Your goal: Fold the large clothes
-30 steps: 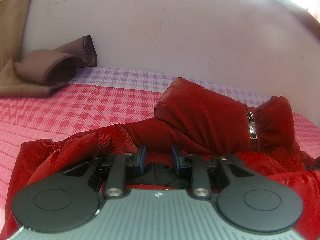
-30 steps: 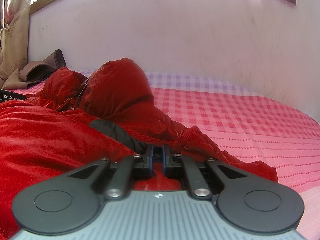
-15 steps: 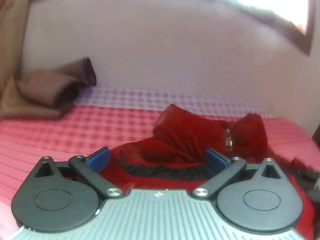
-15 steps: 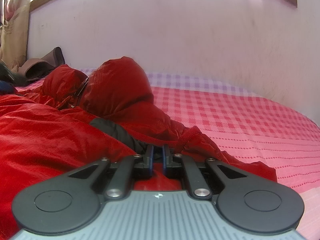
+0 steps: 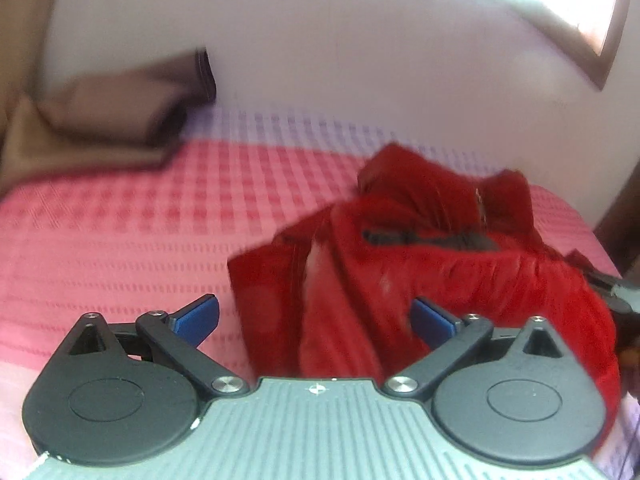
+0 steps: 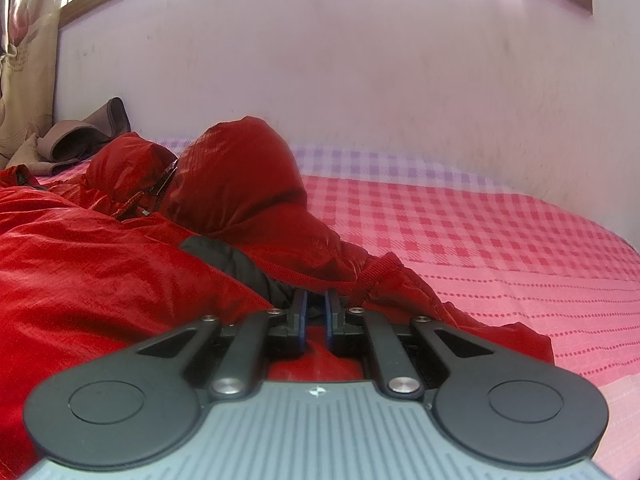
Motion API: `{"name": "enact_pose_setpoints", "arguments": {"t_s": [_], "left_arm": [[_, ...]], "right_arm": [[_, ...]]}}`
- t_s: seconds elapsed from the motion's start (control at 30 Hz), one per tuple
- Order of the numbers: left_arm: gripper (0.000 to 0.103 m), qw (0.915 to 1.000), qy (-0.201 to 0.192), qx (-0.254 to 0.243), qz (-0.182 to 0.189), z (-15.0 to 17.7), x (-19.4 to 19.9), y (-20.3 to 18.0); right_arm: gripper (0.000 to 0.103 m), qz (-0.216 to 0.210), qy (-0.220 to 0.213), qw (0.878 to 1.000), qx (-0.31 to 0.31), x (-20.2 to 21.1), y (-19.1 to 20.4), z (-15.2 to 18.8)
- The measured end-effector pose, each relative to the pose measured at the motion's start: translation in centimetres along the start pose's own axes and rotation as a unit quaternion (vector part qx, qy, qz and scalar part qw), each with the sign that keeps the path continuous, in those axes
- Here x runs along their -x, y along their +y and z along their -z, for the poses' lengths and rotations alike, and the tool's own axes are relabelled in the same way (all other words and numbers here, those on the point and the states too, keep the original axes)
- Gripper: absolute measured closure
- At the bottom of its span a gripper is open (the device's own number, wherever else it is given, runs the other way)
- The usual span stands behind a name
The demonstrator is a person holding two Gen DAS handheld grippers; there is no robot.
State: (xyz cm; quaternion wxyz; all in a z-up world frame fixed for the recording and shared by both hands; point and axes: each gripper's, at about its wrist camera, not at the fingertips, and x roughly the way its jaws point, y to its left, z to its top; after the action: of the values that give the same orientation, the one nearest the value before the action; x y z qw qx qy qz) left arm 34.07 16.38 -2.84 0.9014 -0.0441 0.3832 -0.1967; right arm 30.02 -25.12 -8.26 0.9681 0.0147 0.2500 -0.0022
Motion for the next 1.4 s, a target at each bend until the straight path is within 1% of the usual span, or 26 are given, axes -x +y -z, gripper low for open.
{"name": "enact_pose_setpoints", "arguments": {"t_s": [0.03, 0.13, 0.2, 0.23, 0.3, 0.33, 0.37, 0.43, 0.47, 0.5, 0.6, 0.63, 0.7, 0.8, 0.9, 0.97, 1.03, 1.07, 1.1, 1.17, 1.23, 1.33, 1.4], "left_arm": [[0.003, 0.9999, 0.004, 0.003, 0.009, 0.2, -0.2, 0.4], [0.008, 0.9968, 0.016, 0.037, 0.069, 0.7, -0.9, 2.1], [0.008, 0.9940, 0.028, 0.043, 0.097, 1.1, -1.4, 2.7], [0.008, 0.9918, 0.039, 0.052, 0.110, 1.2, -1.9, 3.1], [0.009, 0.9839, 0.060, 0.087, 0.145, 1.5, -3.1, 4.5], [0.010, 0.9822, 0.052, 0.091, 0.156, 1.7, -3.1, 4.8], [0.012, 0.9809, 0.049, 0.089, 0.166, 1.7, -3.2, 5.1], [0.013, 0.9791, 0.043, 0.081, 0.182, 2.0, -3.2, 5.3], [0.015, 0.9778, 0.040, 0.081, 0.189, 2.1, -3.3, 5.4], [0.022, 0.9759, 0.038, 0.084, 0.198, 2.1, -3.2, 5.6], [0.038, 0.9705, 0.034, 0.101, 0.216, 2.5, -3.6, 6.1], [0.041, 0.9696, 0.030, 0.105, 0.219, 2.8, -3.5, 6.0], [0.050, 0.9697, 0.020, 0.110, 0.217, 3.2, -3.2, 5.8], [0.058, 0.9738, 0.001, 0.116, 0.196, 3.5, -2.1, 5.2], [0.063, 0.9728, -0.017, 0.154, 0.173, 3.8, -0.8, 4.4], [0.066, 0.9734, -0.023, 0.174, 0.147, 3.6, 0.0, 3.5], [0.068, 0.9743, -0.028, 0.183, 0.129, 3.1, 0.7, 2.5], [0.069, 0.9753, -0.031, 0.182, 0.121, 3.0, 1.2, 2.1], [0.070, 0.9769, -0.032, 0.180, 0.111, 2.8, 1.6, 1.6], [0.071, 0.9791, -0.030, 0.176, 0.097, 2.5, 2.0, 0.9], [0.072, 0.9784, -0.028, 0.185, 0.088, 2.3, 2.4, 0.5], [0.073, 0.9789, -0.027, 0.188, 0.074, 2.0, 2.7, 0.1], [0.074, 0.9786, -0.027, 0.192, 0.067, 1.9, 3.0, -0.3]], "right_arm": [[0.096, 0.000, 0.000, 1.000, 0.000, 0.0, 0.0, 0.0], [0.096, 0.002, -0.001, 1.000, 0.001, 0.0, 0.0, 0.0], [0.096, 0.003, -0.001, 1.000, 0.002, 0.1, 0.1, 0.0], [0.096, 0.004, -0.002, 1.000, 0.002, 0.1, 0.2, 0.0], [0.096, 0.005, -0.003, 1.000, 0.003, 0.1, 0.2, 0.0], [0.096, 0.006, -0.003, 1.000, 0.004, 0.2, 0.3, 0.0], [0.096, 0.007, -0.003, 1.000, 0.005, 0.2, 0.3, 0.0], [0.096, 0.008, -0.004, 1.000, 0.006, 0.2, 0.4, 0.0], [0.096, 0.009, -0.004, 1.000, 0.006, 0.2, 0.4, 0.0], [0.096, 0.009, -0.004, 1.000, 0.007, 0.2, 0.4, 0.0], [0.096, 0.013, -0.006, 1.000, 0.010, 0.2, 0.5, 0.1], [0.096, 0.014, -0.006, 1.000, 0.011, 0.2, 0.5, 0.1], [0.096, 0.017, -0.007, 1.000, 0.014, 0.3, 0.7, 0.1], [0.096, 0.020, -0.009, 1.000, 0.017, 0.4, 0.8, 0.1], [0.096, 0.010, -0.008, 1.000, 0.005, 0.5, 0.3, 0.0], [0.095, -0.009, -0.008, 1.000, -0.018, 0.7, -0.4, -0.1], [0.093, -0.025, -0.018, 0.999, -0.042, 1.6, -1.3, -0.4], [0.091, -0.029, -0.028, 0.998, -0.050, 2.3, -1.6, -0.5], [0.091, -0.034, -0.038, 0.997, -0.055, 3.2, -1.7, -0.7], [0.091, -0.065, -0.060, 0.995, -0.048, 5.8, -1.2, -1.4], [0.091, -0.112, -0.076, 0.991, -0.021, 8.3, 0.2, -2.1], [0.091, -0.180, -0.074, 0.980, 0.032, 10.4, 3.0, -3.0], [0.091, -0.207, -0.063, 0.973, 0.079, 10.5, 5.1, -3.3]]}}
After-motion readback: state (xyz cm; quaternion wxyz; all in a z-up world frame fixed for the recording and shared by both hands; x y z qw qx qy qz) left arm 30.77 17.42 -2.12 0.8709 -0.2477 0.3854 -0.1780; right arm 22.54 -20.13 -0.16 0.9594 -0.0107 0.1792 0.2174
